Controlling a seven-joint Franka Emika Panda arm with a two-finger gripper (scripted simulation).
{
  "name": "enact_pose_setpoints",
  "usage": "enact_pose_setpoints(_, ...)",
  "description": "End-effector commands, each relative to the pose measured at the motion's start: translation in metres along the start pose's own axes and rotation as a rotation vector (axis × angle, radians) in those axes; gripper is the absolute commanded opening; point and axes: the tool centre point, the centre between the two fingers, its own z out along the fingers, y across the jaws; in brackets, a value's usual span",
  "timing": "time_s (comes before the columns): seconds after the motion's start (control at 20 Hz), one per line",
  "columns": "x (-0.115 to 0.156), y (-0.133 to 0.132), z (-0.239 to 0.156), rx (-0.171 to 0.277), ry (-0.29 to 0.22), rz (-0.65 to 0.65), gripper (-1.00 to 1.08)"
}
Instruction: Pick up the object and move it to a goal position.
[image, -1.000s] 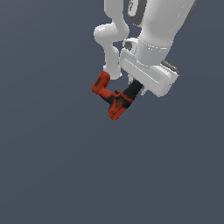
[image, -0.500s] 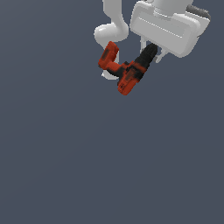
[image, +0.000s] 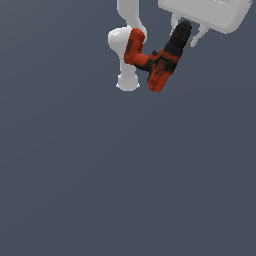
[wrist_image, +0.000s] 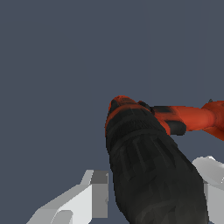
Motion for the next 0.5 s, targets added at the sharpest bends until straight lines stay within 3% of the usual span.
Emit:
enact_pose_setpoints(0.0, -0.0019, 0.0014, -0.0098, 0.005, 0.002, 0.001, -1.00)
enact_pose_setpoints(0.45, -0.0028, 0.0001, -0.0090, -0.001, 0.000, 0.000, -1.00)
